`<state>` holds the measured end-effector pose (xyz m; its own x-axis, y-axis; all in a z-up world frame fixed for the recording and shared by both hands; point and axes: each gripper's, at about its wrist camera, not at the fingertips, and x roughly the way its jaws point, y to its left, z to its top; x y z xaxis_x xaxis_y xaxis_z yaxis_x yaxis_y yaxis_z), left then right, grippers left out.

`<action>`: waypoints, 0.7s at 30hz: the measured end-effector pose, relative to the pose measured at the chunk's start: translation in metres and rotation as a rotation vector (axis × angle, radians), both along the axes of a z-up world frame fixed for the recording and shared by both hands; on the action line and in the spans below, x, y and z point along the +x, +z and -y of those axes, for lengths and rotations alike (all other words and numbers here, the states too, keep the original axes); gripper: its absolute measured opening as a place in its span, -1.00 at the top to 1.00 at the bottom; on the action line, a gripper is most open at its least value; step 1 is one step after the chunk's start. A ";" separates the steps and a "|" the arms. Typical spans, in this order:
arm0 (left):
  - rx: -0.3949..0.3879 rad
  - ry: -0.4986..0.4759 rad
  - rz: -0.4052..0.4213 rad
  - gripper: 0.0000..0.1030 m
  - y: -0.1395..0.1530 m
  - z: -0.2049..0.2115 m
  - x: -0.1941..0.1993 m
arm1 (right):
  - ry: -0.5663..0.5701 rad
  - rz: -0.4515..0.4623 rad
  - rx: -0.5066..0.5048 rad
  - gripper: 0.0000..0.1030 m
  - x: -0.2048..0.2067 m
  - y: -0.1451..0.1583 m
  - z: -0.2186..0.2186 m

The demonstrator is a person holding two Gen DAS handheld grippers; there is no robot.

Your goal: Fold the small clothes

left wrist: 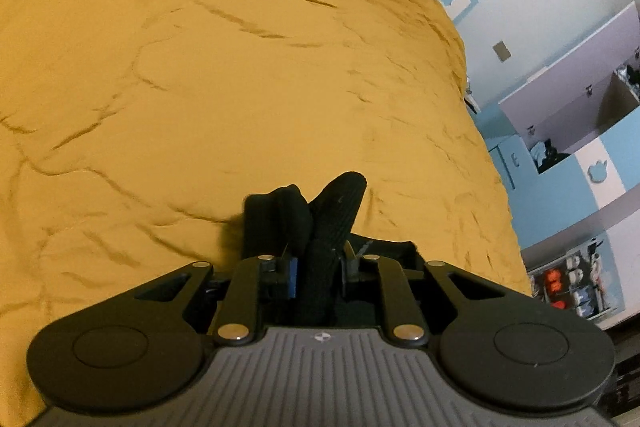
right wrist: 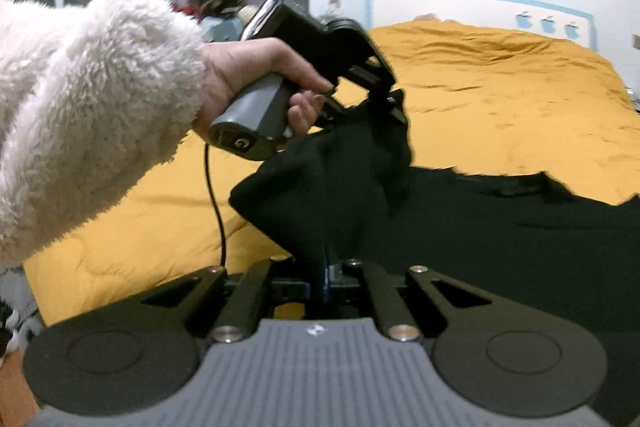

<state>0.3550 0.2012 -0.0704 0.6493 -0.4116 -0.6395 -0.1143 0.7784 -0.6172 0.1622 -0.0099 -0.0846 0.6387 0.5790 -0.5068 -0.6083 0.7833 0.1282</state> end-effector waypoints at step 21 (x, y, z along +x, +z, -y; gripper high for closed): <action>0.137 -0.158 0.012 0.65 0.006 0.201 0.056 | -0.326 -0.072 0.185 1.00 0.015 -0.007 0.184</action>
